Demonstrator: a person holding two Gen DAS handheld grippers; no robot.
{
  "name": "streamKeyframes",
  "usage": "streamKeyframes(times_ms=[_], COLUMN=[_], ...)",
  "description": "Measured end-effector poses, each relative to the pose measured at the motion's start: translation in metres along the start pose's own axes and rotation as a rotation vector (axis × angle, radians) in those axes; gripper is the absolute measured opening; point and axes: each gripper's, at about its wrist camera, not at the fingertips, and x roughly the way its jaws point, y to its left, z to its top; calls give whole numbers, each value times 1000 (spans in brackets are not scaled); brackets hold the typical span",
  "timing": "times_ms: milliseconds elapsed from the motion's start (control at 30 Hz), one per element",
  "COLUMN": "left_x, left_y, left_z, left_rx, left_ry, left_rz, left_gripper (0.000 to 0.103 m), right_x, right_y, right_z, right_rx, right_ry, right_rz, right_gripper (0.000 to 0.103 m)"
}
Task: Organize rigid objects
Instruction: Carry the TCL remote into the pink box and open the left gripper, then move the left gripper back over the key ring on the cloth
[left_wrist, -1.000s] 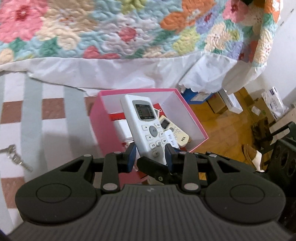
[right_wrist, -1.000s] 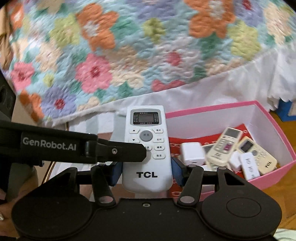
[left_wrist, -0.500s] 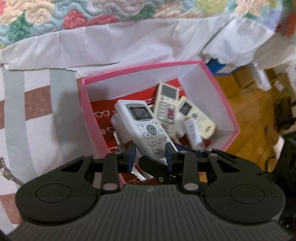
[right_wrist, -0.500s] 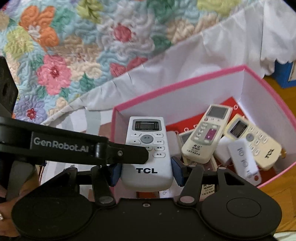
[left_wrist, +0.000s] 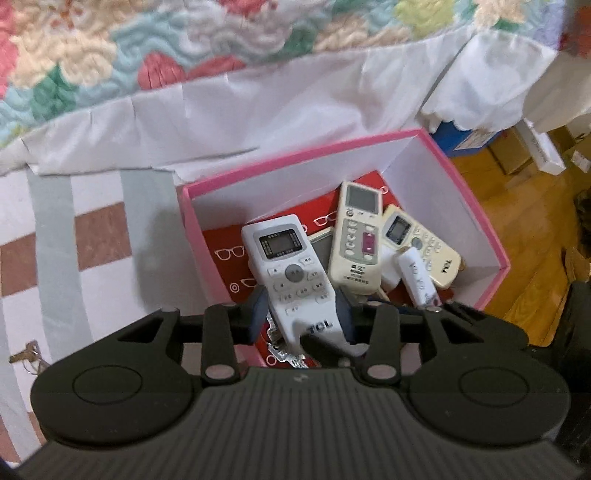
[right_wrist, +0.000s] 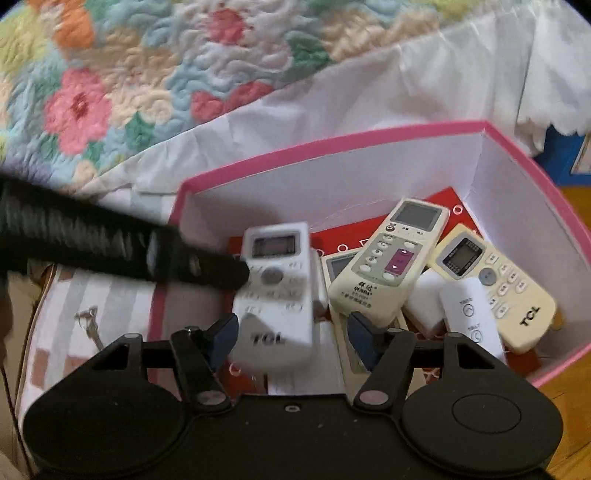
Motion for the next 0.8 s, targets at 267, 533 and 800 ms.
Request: streamKeyframes(times_ms=[267,533,800], left_x=[-55,-125,-175], left_y=[9,39,71], left_z=[-21,-51,-85], left_rx=[39,67,79], left_ry=[-35,-90,-149], left_rz=[-44,27,124], left_gripper=[40,40,46], right_x=[-57,-106,-127], right_y=[35,89,138], right_z=[-16,-18,-13], right_rx=[-164,-366,-457], right_ry=[-132,-151,-161], right_rz=[32,54,134], right_gripper=[71,71,70])
